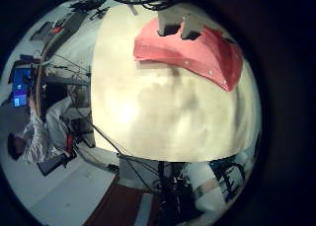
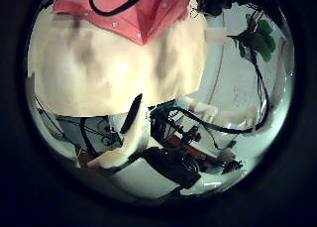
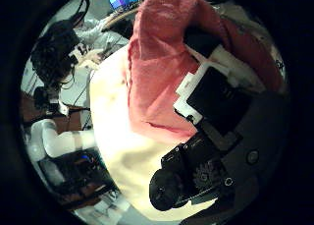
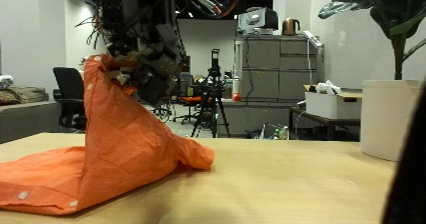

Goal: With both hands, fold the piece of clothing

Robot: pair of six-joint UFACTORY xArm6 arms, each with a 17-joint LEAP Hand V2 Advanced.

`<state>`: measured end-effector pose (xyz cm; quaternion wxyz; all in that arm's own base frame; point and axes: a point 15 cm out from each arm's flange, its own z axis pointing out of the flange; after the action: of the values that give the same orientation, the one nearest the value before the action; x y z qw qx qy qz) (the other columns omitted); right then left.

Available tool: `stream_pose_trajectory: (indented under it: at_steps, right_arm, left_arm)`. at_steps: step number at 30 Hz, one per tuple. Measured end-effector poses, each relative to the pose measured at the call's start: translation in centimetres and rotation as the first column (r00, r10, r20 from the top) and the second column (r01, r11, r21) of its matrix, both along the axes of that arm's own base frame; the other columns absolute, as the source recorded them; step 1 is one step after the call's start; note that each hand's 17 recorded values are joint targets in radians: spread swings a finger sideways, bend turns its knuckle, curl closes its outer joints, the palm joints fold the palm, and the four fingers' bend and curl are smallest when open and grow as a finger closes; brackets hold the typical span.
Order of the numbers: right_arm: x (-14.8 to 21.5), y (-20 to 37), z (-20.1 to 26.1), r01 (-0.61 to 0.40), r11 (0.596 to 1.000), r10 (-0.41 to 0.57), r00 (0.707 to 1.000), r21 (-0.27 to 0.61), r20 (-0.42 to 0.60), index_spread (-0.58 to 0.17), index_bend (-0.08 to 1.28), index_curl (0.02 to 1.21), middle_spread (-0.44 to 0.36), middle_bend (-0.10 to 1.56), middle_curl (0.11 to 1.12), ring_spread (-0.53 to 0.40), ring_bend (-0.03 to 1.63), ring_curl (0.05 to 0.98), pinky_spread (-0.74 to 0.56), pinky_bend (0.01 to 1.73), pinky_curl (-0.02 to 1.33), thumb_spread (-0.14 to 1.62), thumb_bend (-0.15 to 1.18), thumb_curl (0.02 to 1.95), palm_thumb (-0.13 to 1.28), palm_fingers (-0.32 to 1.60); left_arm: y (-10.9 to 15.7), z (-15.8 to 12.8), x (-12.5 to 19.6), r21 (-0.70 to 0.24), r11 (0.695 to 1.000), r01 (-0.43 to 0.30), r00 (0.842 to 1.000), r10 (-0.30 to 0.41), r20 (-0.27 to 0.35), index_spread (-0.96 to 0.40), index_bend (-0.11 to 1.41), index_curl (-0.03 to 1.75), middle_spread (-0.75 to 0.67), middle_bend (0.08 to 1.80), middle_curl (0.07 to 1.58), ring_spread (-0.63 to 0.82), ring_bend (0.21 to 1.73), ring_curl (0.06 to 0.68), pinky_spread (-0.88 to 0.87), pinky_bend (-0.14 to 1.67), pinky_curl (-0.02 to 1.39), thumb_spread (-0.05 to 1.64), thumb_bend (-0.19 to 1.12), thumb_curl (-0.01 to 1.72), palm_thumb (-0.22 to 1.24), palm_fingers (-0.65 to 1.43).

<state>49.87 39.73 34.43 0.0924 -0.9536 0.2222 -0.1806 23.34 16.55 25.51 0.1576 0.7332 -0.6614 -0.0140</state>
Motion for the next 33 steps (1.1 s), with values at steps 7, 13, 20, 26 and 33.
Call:
stream_pose_trajectory:
  at_steps: [7, 13, 20, 26, 33]
  right_arm:
    - [-2.0, -8.0, 2.1, 0.084, 0.996, -0.084, 0.997, 0.013, 0.000, -0.270, 1.07, 0.71, -0.137, 1.26, 0.79, -0.210, 1.33, 0.663, -0.32, 1.28, 0.62, 1.03, -0.01, 0.95, 1.09, 1.15]
    - [-4.0, -16.2, 4.2, 0.182, 0.982, -0.184, 0.982, 0.049, 0.036, -0.272, 1.07, 0.72, -0.137, 1.25, 0.79, -0.210, 1.33, 0.663, -0.32, 1.28, 0.62, 1.03, -0.01, 0.96, 1.10, 1.16]
    - [-5.5, -25.4, 6.2, 0.318, 0.944, -0.325, 0.942, 0.089, 0.082, -0.269, 1.08, 0.72, -0.142, 1.25, 0.79, -0.208, 1.33, 0.662, -0.32, 1.27, 0.61, 1.02, -0.01, 0.97, 1.09, 1.16]
    - [-7.8, -29.1, 5.7, 0.349, 0.931, -0.358, 0.931, 0.108, 0.071, -0.267, 1.08, 0.72, -0.140, 1.24, 0.80, -0.206, 1.33, 0.659, -0.33, 1.27, 0.61, 1.02, -0.01, 0.97, 1.08, 1.17]
    - [-9.2, -33.2, 5.5, 0.404, 0.905, -0.415, 0.908, 0.137, 0.063, -0.263, 1.09, 0.71, -0.139, 1.24, 0.80, -0.204, 1.33, 0.656, -0.33, 1.27, 0.60, 1.00, -0.01, 0.97, 1.06, 1.17]
  left_arm:
    - [-2.6, -1.1, 1.6, -0.026, 0.998, 0.051, 0.999, -0.051, -0.003, 0.08, 0.17, 0.34, 0.26, 0.18, 0.30, 0.46, 0.48, 0.203, 0.41, 0.29, 0.31, 1.17, -0.01, 0.30, 0.40, 0.10]
    - [-5.8, -1.5, 3.9, -0.032, 0.994, 0.105, 0.994, -0.105, 0.017, 0.07, 0.17, 0.33, 0.23, 0.18, 0.30, 0.46, 0.48, 0.207, 0.41, 0.30, 0.32, 1.18, -0.01, 0.30, 0.42, 0.09]
    - [-9.5, -2.0, 6.9, -0.017, 0.985, 0.174, 0.984, -0.173, 0.043, 0.11, 0.17, 0.33, 0.23, 0.20, 0.31, 0.45, 0.46, 0.201, 0.41, 0.30, 0.32, 1.18, -0.01, 0.30, 0.45, 0.08]
    - [-13.4, -2.9, 8.7, -0.012, 0.968, 0.249, 0.968, -0.249, 0.030, 0.13, 0.16, 0.32, 0.30, 0.18, 0.31, 0.48, 0.45, 0.203, 0.42, 0.30, 0.32, 1.17, -0.02, 0.31, 0.46, 0.05]
    - [-17.9, -4.4, 9.9, -0.011, 0.943, 0.332, 0.943, -0.332, 0.000, 0.13, 0.17, 0.32, 0.38, 0.18, 0.28, 0.51, 0.47, 0.211, 0.45, 0.32, 0.32, 1.17, -0.02, 0.32, 0.47, 0.00]
